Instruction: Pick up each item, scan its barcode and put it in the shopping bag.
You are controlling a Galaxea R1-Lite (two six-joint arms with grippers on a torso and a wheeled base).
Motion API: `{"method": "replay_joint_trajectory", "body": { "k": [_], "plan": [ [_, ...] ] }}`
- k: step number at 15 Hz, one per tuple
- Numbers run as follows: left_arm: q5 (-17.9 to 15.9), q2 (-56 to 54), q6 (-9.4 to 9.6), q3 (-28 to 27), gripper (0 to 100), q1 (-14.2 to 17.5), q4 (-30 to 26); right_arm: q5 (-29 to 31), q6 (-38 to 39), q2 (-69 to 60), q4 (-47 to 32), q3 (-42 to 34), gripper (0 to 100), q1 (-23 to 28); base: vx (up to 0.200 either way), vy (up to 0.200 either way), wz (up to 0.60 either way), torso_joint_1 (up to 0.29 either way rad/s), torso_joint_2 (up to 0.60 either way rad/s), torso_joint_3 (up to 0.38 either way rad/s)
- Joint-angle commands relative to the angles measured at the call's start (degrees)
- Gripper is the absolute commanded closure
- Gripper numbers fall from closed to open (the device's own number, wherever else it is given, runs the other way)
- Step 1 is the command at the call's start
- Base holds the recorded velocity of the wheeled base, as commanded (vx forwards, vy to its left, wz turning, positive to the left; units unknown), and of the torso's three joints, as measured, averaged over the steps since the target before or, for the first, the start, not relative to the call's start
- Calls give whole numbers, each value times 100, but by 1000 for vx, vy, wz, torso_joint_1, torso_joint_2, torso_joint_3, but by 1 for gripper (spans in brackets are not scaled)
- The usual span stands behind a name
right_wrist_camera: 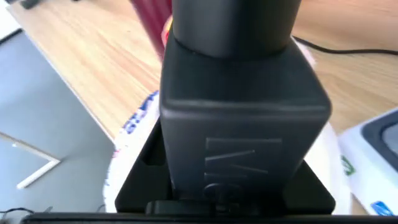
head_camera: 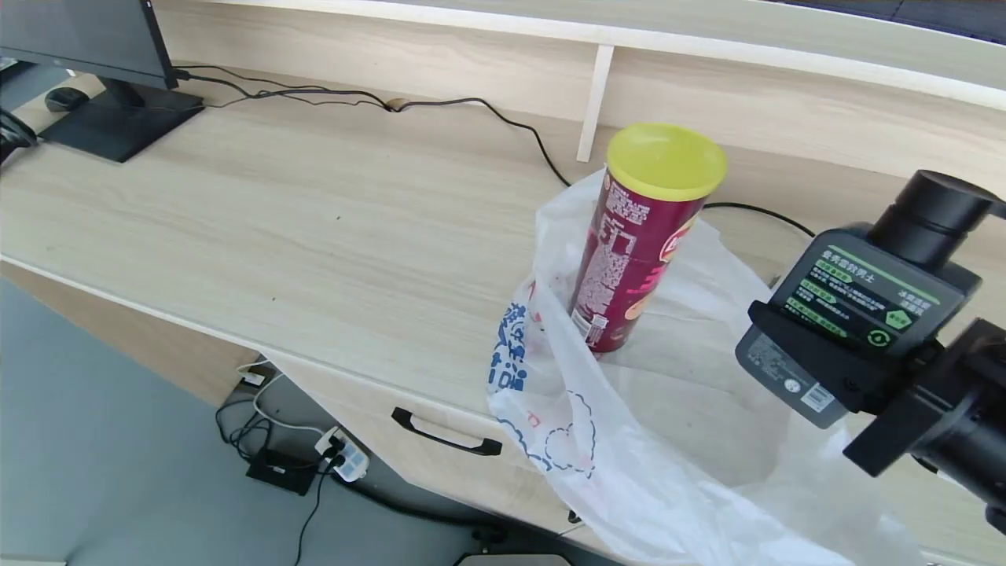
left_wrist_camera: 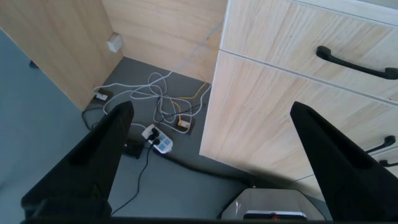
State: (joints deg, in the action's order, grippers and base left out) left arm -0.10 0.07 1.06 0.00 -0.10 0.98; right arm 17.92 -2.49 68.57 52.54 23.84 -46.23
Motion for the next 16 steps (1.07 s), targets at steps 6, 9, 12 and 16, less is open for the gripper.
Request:
{"method": "replay_joint_trajectory", "body": {
  "k": [6,9,12,16],
  "plan": [
    [1,1,-1,0,0,1,-1,-8,38,789,608,-126,100,782,0,0,0,0,0,0],
    [1,1,-1,0,0,1,8,-17,134,983,617,-152,100,782,0,0,0,0,0,0],
    [1,1,-1,0,0,1,8,-8,170,1220,749,-55,100,808,0,0,0,0,0,0],
    [1,1,-1,0,0,1,-1,1,143,1580,1302,-240,100,879,0,0,0,0,0,0]
  ]
}}
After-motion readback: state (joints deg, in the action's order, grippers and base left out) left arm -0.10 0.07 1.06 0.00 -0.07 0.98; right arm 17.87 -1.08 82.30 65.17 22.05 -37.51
